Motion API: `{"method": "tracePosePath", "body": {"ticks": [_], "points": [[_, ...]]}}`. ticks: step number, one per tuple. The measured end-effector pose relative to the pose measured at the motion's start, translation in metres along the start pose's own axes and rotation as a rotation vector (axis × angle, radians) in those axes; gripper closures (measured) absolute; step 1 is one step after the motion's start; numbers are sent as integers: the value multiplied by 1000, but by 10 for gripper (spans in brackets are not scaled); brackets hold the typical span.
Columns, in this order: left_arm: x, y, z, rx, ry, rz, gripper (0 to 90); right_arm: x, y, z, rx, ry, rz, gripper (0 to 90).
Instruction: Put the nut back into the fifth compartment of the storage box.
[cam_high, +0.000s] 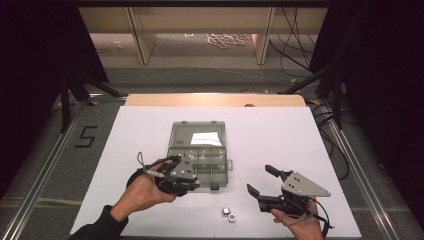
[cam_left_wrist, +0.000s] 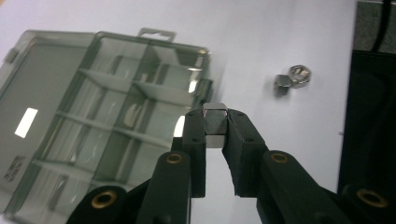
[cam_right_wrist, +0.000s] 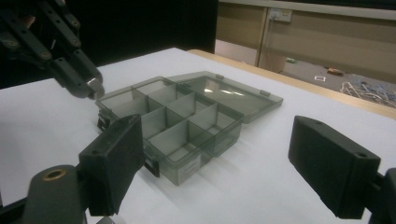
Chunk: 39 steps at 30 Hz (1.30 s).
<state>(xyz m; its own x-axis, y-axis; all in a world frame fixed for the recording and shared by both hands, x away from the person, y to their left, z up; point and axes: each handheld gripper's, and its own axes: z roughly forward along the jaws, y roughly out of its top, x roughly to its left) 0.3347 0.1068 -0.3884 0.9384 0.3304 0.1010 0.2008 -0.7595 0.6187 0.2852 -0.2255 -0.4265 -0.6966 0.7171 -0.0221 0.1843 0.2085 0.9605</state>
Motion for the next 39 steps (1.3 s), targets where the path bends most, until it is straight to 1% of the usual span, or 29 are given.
{"method": "tracePosePath", "body": {"ticks": [1, 3, 5, 6, 11, 14, 15, 17, 20, 21, 22, 23, 25, 26, 27, 28, 30, 31, 32, 33, 34, 37, 38, 39], "points": [[3, -2, -1, 6, 7, -7, 782, 1, 0, -1, 13, 8, 20, 190], [9, -6, -1, 4, 12, -29, 782, 2, 0, 0, 13, 8, 20, 190], [13, -10, -2, 19, 27, -38, 782, 2, 0, 0, 16, 10, 20, 190], [17, -12, -3, 37, 40, -39, 782, 2, 0, 0, 15, 10, 19, 190], [29, -23, -4, 71, 72, -74, 782, 2, 0, 0, 14, 11, 19, 190], [34, -28, -3, 83, 81, -90, 782, 2, -1, 1, 10, 11, 21, 190], [35, -30, -2, 92, 87, -98, 782, 2, 0, 1, 16, 15, 21, 191], [38, -34, 0, 111, 103, -105, 782, 2, -1, 1, 9, 5, 19, 191], [43, -39, 3, 126, 103, -124, 782, 2, 0, 1, 12, 6, 18, 191], [44, -41, 5, 122, 111, -133, 782, 2, 0, 1, 12, 6, 18, 191], [45, -41, 5, 132, 110, -130, 781, 2, 0, 1, 17, 12, 17, 191], [45, -42, 6, 129, 116, -135, 781, 1, 0, 1, 6, 6, -3, 191], [46, -43, 8, 139, 118, -138, 781, 1, -1, 2, 2, 5, -2, 191], [48, -44, 8, 158, 115, -122, 781, 1, -1, 2, 9, 10, 4, 191], [47, -44, 11, 146, 126, -144, 781, 1, -1, 2, 5, 7, -2, 191], [49, -45, 11, 176, 121, -116, 781, 1, -1, 2, 5, 8, -3, 192], [50, -45, 12, 175, 124, -120, 781, 1, -1, 2, 1, 1, -2, 192], [49, -46, 13, 173, 122, -134, 781, 1, -1, 2, 2, 1, -2, 191], [50, -46, 14, 183, 124, -120, 781, 1, -1, 2, 3, 1, -2, 192], [50, -47, 15, 185, 125, -125, 781, 1, -1, 1, 16, 8, 4, 192], [51, -48, 16, 193, 119, -123, 781, 2, -1, 2, 13, 11, 6, 192], [52, -51, 20, 197, 128, -128, 780, 2, -1, 2, 12, 11, 11, 193], [53, -51, 21, 207, 127, -125, 780, 2, -1, 2, 13, 11, 11, 193], [53, -52, 21, 204, 124, -129, 780, 2, -1, 2, 14, 11, 10, 193]]}}
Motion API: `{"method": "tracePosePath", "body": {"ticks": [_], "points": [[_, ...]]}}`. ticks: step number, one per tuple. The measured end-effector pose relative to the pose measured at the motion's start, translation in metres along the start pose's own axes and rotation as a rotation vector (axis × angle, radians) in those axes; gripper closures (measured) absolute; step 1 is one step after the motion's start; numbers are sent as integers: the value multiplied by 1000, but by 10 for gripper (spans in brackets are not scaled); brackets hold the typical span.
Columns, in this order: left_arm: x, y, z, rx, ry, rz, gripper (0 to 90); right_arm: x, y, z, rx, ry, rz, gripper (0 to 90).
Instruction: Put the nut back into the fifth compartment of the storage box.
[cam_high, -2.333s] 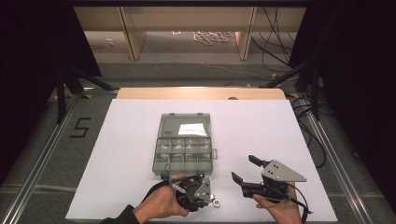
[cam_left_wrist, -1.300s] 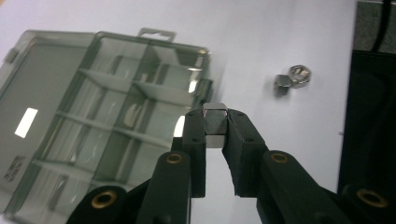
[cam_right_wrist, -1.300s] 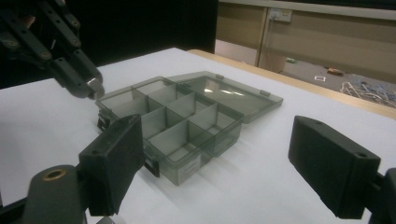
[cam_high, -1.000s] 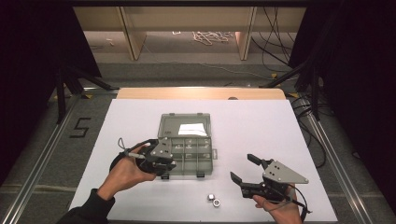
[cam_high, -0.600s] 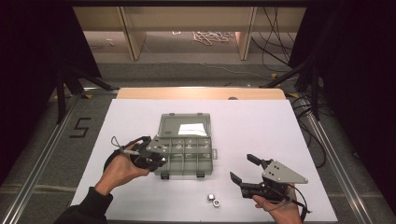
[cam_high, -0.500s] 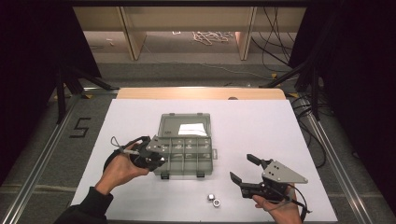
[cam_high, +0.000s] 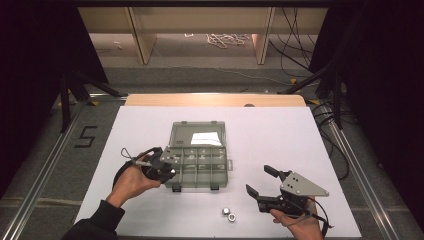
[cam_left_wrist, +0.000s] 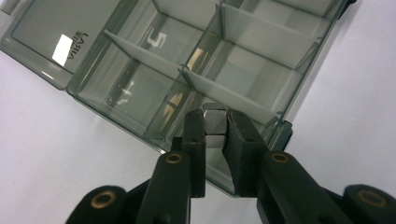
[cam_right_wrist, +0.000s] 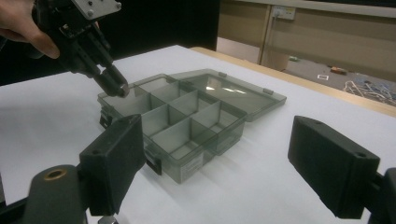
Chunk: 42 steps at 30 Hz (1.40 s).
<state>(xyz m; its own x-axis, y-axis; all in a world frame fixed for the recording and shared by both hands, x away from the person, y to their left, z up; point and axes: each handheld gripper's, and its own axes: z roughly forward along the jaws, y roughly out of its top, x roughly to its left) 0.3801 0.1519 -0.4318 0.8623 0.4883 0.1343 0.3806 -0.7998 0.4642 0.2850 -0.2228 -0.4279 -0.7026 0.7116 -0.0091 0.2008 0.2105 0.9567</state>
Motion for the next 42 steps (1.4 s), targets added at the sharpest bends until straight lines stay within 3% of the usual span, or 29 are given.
{"method": "tracePosePath", "body": {"ticks": [8, 10, 11, 12, 20, 24, 28, 35, 42], "points": [[0, 1, 1, -3, -1, -2, 791, 0, 0, 0, 4, 3, -1, 193], [0, 0, 0, -13, 2, 0, 772, 0, 0, 0, 4, 6, 1, 193], [0, 1, -1, -10, 4, -14, 753, 0, 0, 0, 5, 6, 0, 193], [-1, 0, -1, -46, 10, -42, 739, 0, 0, 0, 4, 7, -1, 192], [-7, 8, -13, -89, 13, -37, 622, 0, 0, 0, 3, 4, -3, 193], [-15, 14, -19, -125, -8, -55, 497, 0, 0, 0, 4, 0, 6, 193], [-28, 19, -20, -146, -64, -63, 448, 0, 0, 0, 2, -1, 1, 192], [-51, 24, -20, -167, -100, 2, 376, -1, 1, -1, 2, 1, -1, 192], [-65, 27, -21, -197, -119, 19, 368, -1, 1, -1, 5, -3, -2, 192]]}}
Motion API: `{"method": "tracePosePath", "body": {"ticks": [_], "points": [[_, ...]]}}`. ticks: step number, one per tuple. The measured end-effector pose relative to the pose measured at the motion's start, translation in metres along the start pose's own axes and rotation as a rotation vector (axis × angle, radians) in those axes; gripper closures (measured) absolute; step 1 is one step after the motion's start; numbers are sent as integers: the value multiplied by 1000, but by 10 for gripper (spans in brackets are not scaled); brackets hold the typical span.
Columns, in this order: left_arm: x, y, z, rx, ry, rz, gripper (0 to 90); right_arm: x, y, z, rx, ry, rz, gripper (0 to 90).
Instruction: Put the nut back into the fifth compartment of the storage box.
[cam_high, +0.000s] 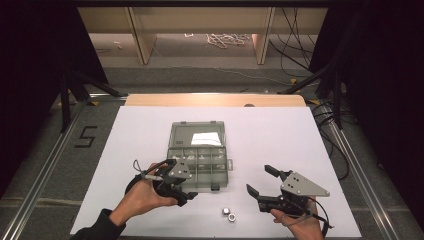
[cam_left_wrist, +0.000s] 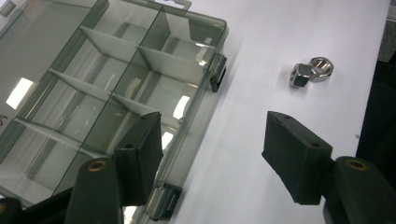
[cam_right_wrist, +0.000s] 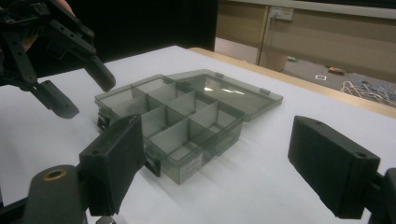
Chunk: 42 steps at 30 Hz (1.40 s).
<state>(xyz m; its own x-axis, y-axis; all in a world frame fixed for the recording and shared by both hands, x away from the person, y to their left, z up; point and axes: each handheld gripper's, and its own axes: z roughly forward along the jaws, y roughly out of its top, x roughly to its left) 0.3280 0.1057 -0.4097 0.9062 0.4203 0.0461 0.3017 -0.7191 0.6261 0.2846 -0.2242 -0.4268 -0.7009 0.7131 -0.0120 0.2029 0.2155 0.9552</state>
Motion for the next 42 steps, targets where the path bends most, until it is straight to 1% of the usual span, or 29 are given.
{"method": "tracePosePath", "body": {"ticks": [3, 5, 6, 7, 8, 9, 10, 12, 13, 14, 15, 17, 18, 21, 23, 24, 25, 27, 29, 33, 34, 35, 36, 37, 38, 39, 40, 41, 42], "points": [[-7, 3, 2, -6, -18, 6, 362, 0, 0, 0, -2, 1, 4, 191], [-10, 4, 4, -8, -29, 29, 352, 0, 0, 0, -2, -2, 5, 192], [-11, 5, 5, 6, -38, 56, 338, -1, 0, 0, -2, -2, 5, 191], [-14, 5, 7, -8, -41, 38, 337, -1, 0, 0, -2, -2, 5, 191], [-16, 6, 8, -3, -41, 45, 335, -1, 0, 0, -3, -3, 5, 191], [-16, 6, 8, 12, -49, 64, 334, -1, 0, 0, -3, -3, 5, 191], [-19, 7, 11, -2, -50, 52, 333, -1, 0, 0, -2, -3, 6, 191], [-21, 8, 12, 7, -55, 67, 333, -1, 0, 0, -1, -2, 5, 191], [-23, 8, 14, 16, -61, 83, 332, -1, 0, 0, -1, -3, 5, 191], [-26, 8, 16, -1, -63, 63, 332, -1, 0, 0, 0, -2, 5, 190], [-25, 9, 16, 21, -71, 92, 332, -1, 0, 0, 2, -4, 3, 191], [-28, 9, 19, 24, -75, 93, 333, -1, -1, 1, 0, 1, 7, 190], [-30, 9, 21, 14, -70, 83, 333, -1, 0, 0, 5, -4, 4, 190], [-32, 10, 22, 28, -80, 102, 335, -1, -1, 0, 6, -5, 3, 190], [-33, 11, 23, 27, -84, 109, 335, -1, 0, 0, 5, -5, 3, 190], [-34, 11, 24, 14, -78, 96, 336, -1, -1, 0, 5, -6, 3, 190], [-35, 12, 24, 22, -81, 110, 336, -1, -1, 0, 6, -6, 3, 190], [-37, 14, 26, 22, -79, 118, 338, -1, -1, 1, 2, 2, 8, 190], [-40, 13, 31, 24, -83, 123, 339, -2, -1, 1, 0, -3, 6, 190], [-47, 12, 43, 37, -103, 121, 340, -1, -1, 1, 1, -2, 6, 190], [-50, 12, 46, 24, -101, 106, 345, -1, -1, 1, -2, 2, 5, 190], [-51, 13, 48, 40, -106, 130, 350, -2, -1, 1, -2, 0, 2, 190], [-52, 15, 51, 42, -107, 134, 350, -2, -1, 0, 8, -9, -2, 190], [-53, 16, 53, 48, -113, 149, 357, -2, -1, 0, 9, -9, 0, 190], [-55, 17, 55, 42, -121, 148, 380, -2, -1, 0, 10, -10, 2, 190], [-57, 18, 58, 33, -121, 139, 391, -2, -1, 0, 10, -8, 4, 190], [-56, 19, 59, 37, -121, 144, 393, -2, -1, 0, 11, -10, 5, 190], [-56, 20, 61, 36, -122, 148, 407, -2, -1, 1, 2, -1, 10, 190], [-57, 20, 62, 35, -124, 148, 428, -2, -1, 0, 11, -12, 6, 190]]}}
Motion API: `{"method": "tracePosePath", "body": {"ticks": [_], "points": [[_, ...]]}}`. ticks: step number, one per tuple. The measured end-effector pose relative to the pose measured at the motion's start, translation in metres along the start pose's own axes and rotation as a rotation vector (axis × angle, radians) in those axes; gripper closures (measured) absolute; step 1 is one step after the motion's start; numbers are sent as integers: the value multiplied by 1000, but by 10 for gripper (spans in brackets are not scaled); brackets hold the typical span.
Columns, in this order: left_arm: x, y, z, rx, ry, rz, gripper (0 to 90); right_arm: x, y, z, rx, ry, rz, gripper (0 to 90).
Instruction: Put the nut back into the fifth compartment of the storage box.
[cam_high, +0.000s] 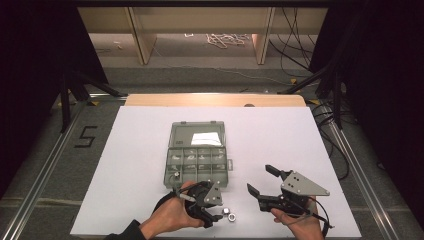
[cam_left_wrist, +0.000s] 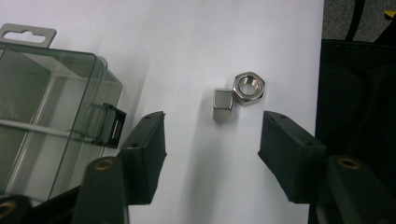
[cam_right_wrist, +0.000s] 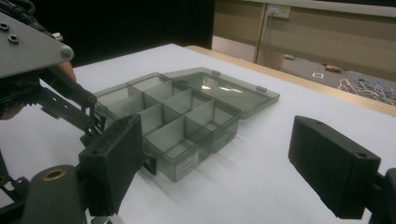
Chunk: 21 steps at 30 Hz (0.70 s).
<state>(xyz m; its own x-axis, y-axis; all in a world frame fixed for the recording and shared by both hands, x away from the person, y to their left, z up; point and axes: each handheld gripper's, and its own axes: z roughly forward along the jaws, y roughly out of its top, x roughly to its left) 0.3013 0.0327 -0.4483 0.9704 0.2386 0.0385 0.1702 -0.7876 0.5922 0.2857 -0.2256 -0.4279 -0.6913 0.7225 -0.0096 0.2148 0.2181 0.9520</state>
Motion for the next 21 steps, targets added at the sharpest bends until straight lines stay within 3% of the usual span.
{"method": "tracePosePath", "body": {"ticks": [7, 14, 21], "points": [[1, 4, 16, 37, -22, 27, 459, 0, 0, 0, 2, 3, -3, 190], [3, 5, 24, 75, -41, 67, 566, 0, 0, 1, -8, -2, -1, 190], [4, 5, 30, 80, -32, 68, 644, 0, 0, 1, -8, 0, -2, 190]]}}
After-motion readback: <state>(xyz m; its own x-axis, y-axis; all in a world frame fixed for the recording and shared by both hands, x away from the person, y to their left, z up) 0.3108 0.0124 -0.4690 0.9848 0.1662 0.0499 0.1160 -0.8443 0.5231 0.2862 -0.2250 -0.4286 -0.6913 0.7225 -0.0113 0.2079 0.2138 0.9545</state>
